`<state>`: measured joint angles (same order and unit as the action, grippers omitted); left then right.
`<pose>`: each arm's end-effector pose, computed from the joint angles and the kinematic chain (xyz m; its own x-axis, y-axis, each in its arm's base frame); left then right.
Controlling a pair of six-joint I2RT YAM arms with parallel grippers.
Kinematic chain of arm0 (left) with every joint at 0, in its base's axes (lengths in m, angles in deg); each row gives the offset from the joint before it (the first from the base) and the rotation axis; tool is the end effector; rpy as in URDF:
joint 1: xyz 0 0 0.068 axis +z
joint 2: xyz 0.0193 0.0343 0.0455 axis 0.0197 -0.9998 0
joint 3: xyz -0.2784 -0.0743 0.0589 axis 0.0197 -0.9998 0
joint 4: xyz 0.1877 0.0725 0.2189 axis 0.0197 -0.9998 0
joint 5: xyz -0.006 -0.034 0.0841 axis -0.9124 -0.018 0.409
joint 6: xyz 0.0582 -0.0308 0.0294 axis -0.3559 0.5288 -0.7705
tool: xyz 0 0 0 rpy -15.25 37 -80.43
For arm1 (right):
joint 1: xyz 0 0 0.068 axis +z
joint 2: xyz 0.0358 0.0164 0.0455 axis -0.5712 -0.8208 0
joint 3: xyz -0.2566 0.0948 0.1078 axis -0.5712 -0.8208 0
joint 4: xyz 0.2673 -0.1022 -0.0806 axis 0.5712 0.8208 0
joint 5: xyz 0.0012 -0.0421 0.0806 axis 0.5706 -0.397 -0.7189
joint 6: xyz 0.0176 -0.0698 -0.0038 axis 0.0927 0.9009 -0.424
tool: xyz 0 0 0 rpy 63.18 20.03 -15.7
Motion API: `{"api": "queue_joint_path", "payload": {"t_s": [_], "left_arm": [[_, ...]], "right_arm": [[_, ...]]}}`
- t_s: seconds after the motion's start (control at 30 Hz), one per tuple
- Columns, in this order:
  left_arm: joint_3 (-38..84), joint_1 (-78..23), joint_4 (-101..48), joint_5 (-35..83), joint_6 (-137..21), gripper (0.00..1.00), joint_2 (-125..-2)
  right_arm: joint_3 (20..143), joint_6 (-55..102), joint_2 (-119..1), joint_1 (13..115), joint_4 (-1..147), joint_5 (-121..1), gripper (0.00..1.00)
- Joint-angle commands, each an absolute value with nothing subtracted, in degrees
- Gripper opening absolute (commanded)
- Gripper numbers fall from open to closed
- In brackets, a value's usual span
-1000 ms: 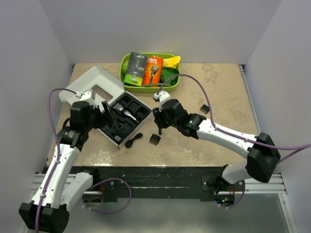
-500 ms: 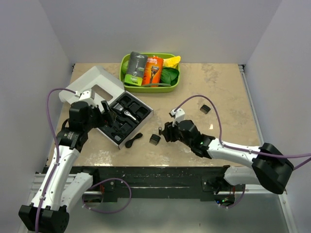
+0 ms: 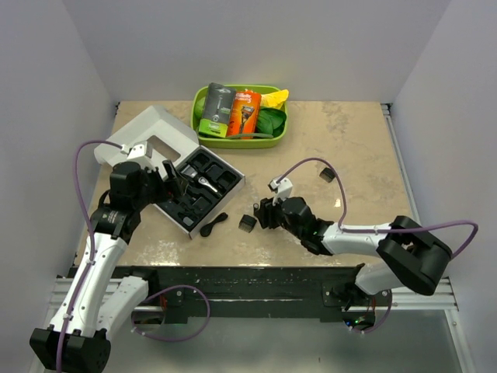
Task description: Sort the hair-cutting tools
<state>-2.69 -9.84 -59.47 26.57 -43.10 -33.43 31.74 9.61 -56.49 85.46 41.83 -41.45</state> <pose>0.2131 -0.0387 0.3160 -0.5449 -0.3612 -0.7567 -0.0033 0.9034 -0.4288 0.2020 0.2284 0.1535 -0.4565 -0.0089 -0.8897 -0.5196 0.8144 0.2584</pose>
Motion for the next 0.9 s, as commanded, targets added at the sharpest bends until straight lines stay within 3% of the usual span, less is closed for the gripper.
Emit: {"api": "queue_joint_path", "payload": {"t_s": [0.0,0.7,0.87], "left_arm": [[-2.8,-10.1,-56.9,25.4,-44.4,0.91,-33.4],[-3.2,-10.1,-56.7,26.2,-45.0,0.91,-33.7],[-3.5,-10.1,-56.5,26.2,-45.1,0.91,-33.7]], "right_arm": [[31.9,10.5,-58.9,85.9,35.4,-41.1,0.50],[35.8,13.4,-66.1,86.4,31.4,-40.4,0.49],[36.0,13.8,-66.7,86.3,31.4,-40.2,0.38]]}}
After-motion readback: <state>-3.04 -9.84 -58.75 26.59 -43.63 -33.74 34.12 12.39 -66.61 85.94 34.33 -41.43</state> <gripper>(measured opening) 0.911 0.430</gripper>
